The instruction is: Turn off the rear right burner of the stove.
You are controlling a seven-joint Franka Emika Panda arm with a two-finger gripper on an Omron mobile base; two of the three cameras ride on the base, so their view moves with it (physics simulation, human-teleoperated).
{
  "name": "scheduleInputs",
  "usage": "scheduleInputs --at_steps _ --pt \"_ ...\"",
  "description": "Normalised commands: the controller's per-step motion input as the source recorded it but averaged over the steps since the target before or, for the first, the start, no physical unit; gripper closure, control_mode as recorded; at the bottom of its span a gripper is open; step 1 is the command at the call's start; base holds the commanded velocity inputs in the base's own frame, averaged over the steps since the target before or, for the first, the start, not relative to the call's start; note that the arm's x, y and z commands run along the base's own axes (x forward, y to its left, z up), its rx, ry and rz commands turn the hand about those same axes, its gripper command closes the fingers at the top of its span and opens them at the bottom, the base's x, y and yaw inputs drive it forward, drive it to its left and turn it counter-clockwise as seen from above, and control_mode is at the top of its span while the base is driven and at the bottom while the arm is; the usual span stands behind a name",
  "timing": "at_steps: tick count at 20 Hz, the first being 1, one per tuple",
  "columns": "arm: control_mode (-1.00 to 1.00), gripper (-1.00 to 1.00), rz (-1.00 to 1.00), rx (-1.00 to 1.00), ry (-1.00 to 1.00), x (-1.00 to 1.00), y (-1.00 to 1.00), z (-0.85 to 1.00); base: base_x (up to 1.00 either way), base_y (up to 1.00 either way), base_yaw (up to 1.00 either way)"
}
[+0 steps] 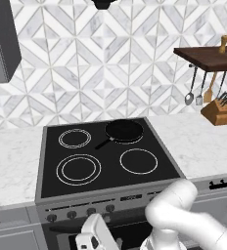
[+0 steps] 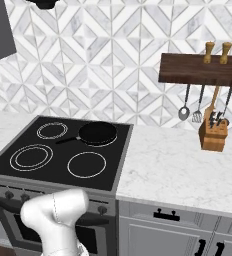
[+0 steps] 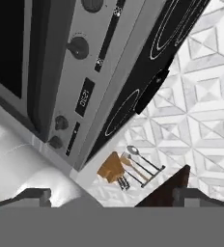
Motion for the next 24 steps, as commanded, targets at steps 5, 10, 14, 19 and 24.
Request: scheduleInputs --at_steps 5,10,14,19,24 --pt "-1.0 -1.0 0.07 -0.23 -0.32 0.42 0.57 -0.5 0.0 0.0 0.0" --pt "-1.0 -1.0 -0.03 -0.02 -0.09 0.67 0.16 -0.25 0.0 0.0 0.0" --pt "-1.0 -1.0 0.0 0.0 -0.06 0.19 0.03 -0.21 0.0 0.0 0.0" --pt "-1.0 -1.0 0.0 -0.05 0.0 0.24 0.25 -0.35 0.0 0.0 0.0" --pt "-1.0 -1.0 0.05 -0.02 0.05 0.49 0.12 -0.33 0.0 0.0 0.0"
